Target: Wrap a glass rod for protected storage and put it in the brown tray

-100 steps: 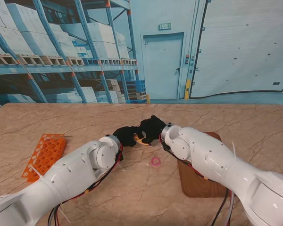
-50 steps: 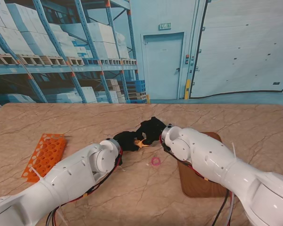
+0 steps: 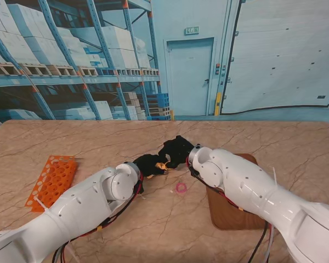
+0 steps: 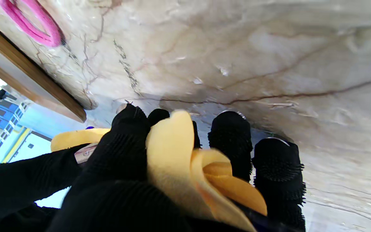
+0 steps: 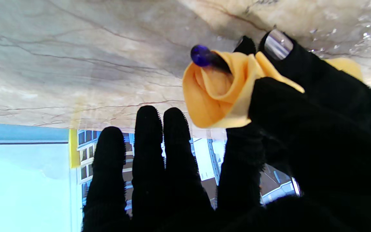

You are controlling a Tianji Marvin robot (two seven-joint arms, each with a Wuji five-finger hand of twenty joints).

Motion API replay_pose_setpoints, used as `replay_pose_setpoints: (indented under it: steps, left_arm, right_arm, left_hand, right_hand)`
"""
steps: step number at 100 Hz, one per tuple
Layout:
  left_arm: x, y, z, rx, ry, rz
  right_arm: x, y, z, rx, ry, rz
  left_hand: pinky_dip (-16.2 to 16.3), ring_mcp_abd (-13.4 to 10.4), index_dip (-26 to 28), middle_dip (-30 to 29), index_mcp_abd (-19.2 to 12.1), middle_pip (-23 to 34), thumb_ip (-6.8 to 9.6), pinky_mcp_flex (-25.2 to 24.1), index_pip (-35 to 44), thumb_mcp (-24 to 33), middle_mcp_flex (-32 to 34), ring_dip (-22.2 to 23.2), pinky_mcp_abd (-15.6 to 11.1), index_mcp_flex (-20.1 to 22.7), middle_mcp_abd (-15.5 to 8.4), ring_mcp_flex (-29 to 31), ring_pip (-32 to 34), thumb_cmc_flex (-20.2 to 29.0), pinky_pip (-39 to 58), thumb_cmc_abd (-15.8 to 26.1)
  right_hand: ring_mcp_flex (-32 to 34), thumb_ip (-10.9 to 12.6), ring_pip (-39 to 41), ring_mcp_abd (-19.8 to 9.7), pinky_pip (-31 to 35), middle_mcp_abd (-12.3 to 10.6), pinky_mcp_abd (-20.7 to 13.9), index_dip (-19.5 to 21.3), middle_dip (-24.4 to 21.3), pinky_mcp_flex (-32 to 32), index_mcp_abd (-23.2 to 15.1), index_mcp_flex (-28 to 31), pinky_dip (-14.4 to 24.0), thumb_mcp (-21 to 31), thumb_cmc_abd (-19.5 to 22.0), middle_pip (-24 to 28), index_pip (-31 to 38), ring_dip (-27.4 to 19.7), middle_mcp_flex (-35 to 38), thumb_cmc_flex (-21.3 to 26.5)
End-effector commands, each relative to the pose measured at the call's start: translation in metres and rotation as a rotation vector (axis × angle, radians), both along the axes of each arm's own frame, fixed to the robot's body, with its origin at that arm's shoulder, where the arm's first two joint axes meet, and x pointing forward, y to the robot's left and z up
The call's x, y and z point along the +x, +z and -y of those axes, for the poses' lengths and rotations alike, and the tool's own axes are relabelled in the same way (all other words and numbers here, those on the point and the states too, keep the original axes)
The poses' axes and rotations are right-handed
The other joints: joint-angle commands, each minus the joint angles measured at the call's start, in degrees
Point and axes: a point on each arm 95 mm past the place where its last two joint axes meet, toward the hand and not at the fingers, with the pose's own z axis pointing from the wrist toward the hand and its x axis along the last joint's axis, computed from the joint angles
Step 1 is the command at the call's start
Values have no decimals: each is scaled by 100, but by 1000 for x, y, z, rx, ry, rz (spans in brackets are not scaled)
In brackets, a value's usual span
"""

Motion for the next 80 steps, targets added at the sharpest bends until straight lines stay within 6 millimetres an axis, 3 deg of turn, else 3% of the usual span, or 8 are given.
replay_pose_setpoints:
  steps: [1,7,14,27,37,48,68,80]
  left_arm:
    - [-10,-6,12,-20,-24,-2]
    - [-11,-5,12,-38,-26,-12]
    - [-13,-4,11,-58,-34,-43]
    - [-14,-2,12,-82,-41,-68]
    - [-16,0,13,-103,-33,-67]
    - [-18,2,14,-131,-6,-59]
    - [-22,7,13,-186,14,-38]
    - [-26,10,13,-198,-4,-18]
  right_arm:
    - [-5,6,-12,18,26,10]
    - [-7,8,-10,15,27,14]
    - [-9,10,-7,10,27,17]
    - [-14,13,-1,-2,25,22]
    - [-17,14,4,-9,23,30]
    - [-21,17,11,-8,18,41]
    - [-29,23,25,-3,5,74]
    - [-32,26,31,12,-9,92]
  left_hand:
    - [-172,358,31,-337,-53,-623,159,193,152,-411,-20,-245,215,37,-144,221,-318,595,377,424]
    - [-677,716,-29,-1559,32,-2169,272,186,85,-663,-481,-649,251,-60,479,66,-947,982,346,477]
    - [-820,503,26,-2540,-76,-3297,257,152,-7,-50,-981,-778,174,-164,865,3,-1130,1001,336,304]
    - [-738,77,938,-2160,-685,-3776,186,197,437,1132,-1715,-449,-188,-199,926,-129,-682,1001,622,296]
    - [-421,-213,1568,-1714,-619,-3677,188,489,741,1444,-1790,-89,-409,-149,869,47,-79,1003,1030,197]
    - [-274,-585,1389,-1652,-436,-3628,149,1013,632,1470,-1630,147,-724,-147,991,453,587,1005,1607,-1]
    - [-648,-922,372,-1731,-443,-3609,-36,1873,604,1868,-1251,246,-1134,-255,947,1052,1172,473,2522,-594]
    - [-1056,-992,230,-1631,-420,-2538,-56,2300,498,1641,-1211,264,-1348,-394,821,1212,1364,207,2998,-470]
  right_hand:
    - [-95,-115,-88,8,0,113,-75,92,-62,-96,-272,-187,115,78,325,-53,77,47,-69,305]
    - [-91,-132,-95,8,0,112,-75,66,-68,-96,-243,-204,115,56,328,-65,54,45,-60,298]
    - [-88,-155,-102,7,-1,108,-75,-18,-81,-96,-135,-270,116,19,317,-92,-11,44,-22,275]
    - [-81,-225,-162,-15,-16,82,-77,-262,-115,-98,161,-845,113,-176,142,-185,-298,26,-59,-51]
    - [-83,-206,-304,-18,-140,82,-84,-212,-122,-88,445,-1149,121,-336,232,-261,-736,17,-154,-366]
    - [-104,-150,-361,-21,-157,87,-83,-96,-124,-92,594,-1253,147,-426,368,-299,-1056,24,-220,-537]
    - [-98,98,-420,-22,-212,71,-84,588,-125,-81,776,-1473,198,-643,625,-354,-1721,34,-311,-685]
    - [-63,94,-447,-44,-242,48,-100,567,-128,-51,736,-1664,190,-696,735,-363,-1829,23,-311,-701]
